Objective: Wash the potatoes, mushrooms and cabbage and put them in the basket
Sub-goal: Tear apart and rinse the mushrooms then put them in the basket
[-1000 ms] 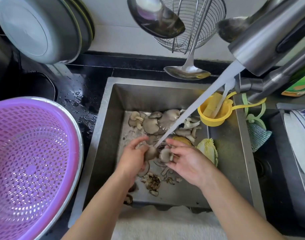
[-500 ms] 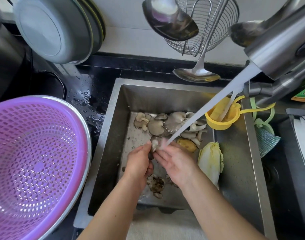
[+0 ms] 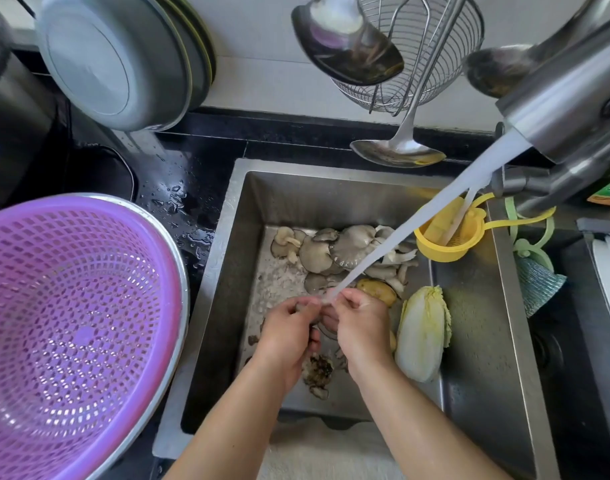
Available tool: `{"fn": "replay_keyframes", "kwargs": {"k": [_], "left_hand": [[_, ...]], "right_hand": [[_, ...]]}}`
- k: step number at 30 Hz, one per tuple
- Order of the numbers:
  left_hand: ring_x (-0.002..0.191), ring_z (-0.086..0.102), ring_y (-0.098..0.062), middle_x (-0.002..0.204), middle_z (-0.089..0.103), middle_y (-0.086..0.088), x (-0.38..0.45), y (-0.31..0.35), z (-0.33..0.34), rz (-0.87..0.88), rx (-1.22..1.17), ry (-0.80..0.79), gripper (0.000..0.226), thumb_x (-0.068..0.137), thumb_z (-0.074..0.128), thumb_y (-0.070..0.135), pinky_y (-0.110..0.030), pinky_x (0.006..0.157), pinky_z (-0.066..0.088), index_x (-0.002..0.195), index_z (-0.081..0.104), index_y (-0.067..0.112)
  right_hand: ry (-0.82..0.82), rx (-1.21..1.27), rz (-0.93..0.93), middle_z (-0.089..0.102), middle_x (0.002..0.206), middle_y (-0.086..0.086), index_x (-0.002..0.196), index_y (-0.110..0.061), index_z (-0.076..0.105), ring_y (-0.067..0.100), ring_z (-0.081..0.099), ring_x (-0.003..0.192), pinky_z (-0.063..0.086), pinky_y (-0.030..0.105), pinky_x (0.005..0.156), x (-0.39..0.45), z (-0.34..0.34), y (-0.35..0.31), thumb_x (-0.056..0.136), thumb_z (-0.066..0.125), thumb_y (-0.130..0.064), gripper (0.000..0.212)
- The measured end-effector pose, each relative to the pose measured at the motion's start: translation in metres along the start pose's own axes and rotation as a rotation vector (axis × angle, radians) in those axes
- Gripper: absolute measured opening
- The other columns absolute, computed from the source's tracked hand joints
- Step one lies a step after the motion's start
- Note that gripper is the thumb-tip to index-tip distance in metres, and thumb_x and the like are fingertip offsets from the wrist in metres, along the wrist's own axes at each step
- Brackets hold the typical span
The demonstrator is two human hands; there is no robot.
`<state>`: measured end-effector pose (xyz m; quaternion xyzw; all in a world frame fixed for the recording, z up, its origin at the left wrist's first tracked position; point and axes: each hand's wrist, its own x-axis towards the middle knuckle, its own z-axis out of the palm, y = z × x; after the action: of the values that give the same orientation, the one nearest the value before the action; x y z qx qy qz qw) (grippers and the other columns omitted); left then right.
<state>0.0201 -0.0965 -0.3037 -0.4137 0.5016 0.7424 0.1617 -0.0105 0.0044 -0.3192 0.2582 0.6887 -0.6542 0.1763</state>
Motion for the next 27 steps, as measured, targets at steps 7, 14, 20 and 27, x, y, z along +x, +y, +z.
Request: {"fn": "replay_keyframes", "kwargs": {"k": [7, 14, 20, 27], "left_hand": [[0.066, 0.063, 0.002, 0.08, 0.074, 0.014, -0.005, 0.003, -0.011, 0.44, 0.727, 0.161, 0.01, 0.1, 0.068, 0.026, -0.013, 0.062, 0.047, 0.103, 0.077, 0.03], [0.092, 0.062, -0.014, 0.1, 0.063, 0.005, -0.003, 0.009, -0.022, 0.616, 1.027, 0.047, 0.02, 0.103, 0.06, 0.041, -0.039, 0.084, 0.055, 0.111, 0.073, 0.028], [0.086, 0.06, -0.019, 0.098, 0.055, 0.007, -0.007, 0.015, -0.017, 0.768, 1.218, 0.005, 0.024, 0.104, 0.058, 0.043, -0.037, 0.075, 0.054, 0.113, 0.071, 0.025], [0.081, 0.062, -0.013, 0.093, 0.061, 0.007, -0.01, 0.016, -0.024, 0.825, 1.105, 0.032, 0.021, 0.096, 0.072, 0.038, -0.035, 0.075, 0.055, 0.111, 0.079, 0.023]], "right_hand": [[-0.241, 0.014, 0.044, 0.078, 0.102, 0.008, 0.12, -0.003, 0.071, 0.018, 0.078, 0.092, 0.063, 0.027, 0.079, 0.0, -0.007, -0.014, 0.105, 0.054, -0.004, 0.023], [-0.46, -0.984, -0.593, 0.066, 0.077, -0.008, 0.094, -0.017, 0.076, 0.014, 0.062, 0.074, 0.051, 0.033, 0.072, 0.009, -0.04, -0.037, 0.101, 0.06, -0.019, 0.018], [-0.539, -1.073, -0.623, 0.065, 0.076, -0.003, 0.087, -0.016, 0.07, 0.017, 0.06, 0.074, 0.052, 0.042, 0.072, 0.012, -0.048, -0.051, 0.099, 0.059, -0.021, 0.017], [-0.493, -0.767, -0.412, 0.072, 0.075, -0.003, 0.097, -0.019, 0.076, 0.009, 0.071, 0.067, 0.063, 0.035, 0.07, 0.007, -0.052, -0.051, 0.097, 0.066, -0.015, 0.011]]}}
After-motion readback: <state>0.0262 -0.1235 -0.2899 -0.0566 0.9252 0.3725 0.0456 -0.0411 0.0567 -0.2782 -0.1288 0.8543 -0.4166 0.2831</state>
